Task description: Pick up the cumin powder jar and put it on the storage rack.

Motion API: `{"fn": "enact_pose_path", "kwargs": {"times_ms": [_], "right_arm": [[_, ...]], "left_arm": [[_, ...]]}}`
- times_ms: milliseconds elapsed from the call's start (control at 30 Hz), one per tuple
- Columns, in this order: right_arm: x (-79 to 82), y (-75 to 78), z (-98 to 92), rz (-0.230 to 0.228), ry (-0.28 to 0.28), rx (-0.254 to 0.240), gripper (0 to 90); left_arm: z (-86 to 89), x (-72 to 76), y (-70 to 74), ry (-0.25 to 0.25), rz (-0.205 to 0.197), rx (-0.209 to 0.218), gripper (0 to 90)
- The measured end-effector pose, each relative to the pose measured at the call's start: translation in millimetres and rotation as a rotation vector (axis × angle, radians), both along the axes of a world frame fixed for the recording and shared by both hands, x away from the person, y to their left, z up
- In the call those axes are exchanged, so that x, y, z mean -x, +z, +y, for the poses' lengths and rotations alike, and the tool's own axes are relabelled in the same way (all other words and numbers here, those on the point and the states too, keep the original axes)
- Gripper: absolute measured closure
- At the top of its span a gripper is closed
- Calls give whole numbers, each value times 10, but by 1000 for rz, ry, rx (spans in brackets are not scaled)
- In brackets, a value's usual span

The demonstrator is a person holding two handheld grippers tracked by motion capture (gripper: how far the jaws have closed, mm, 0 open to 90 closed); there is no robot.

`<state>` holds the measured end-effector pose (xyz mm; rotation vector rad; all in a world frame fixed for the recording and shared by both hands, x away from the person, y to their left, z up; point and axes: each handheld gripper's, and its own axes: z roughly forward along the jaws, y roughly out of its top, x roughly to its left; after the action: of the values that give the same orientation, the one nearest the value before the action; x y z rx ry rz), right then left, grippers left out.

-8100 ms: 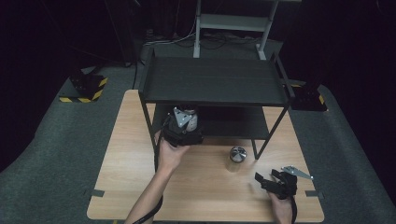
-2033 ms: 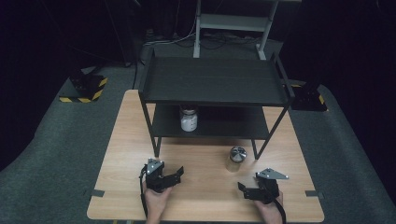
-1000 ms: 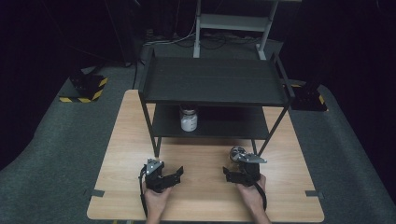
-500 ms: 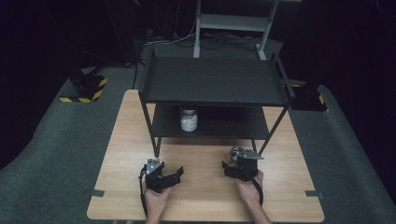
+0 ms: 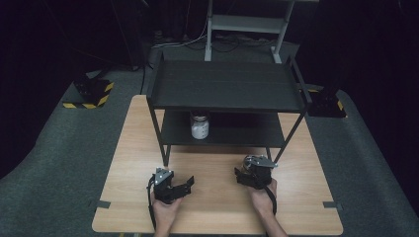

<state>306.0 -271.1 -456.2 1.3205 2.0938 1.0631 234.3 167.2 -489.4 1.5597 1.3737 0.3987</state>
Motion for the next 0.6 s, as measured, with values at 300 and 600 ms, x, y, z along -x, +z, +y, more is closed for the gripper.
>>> {"fn": "enact_pose_path", "kwargs": {"times_ms": [300,600], "right_arm": [[2,-16,-6,-9,-2,-8,259],[0,-32,-21,-12,9,-11,302]], "left_arm": [[1,2,0,0,-1,-1,96],[3,6,-3,0,-3,1,96]]}}
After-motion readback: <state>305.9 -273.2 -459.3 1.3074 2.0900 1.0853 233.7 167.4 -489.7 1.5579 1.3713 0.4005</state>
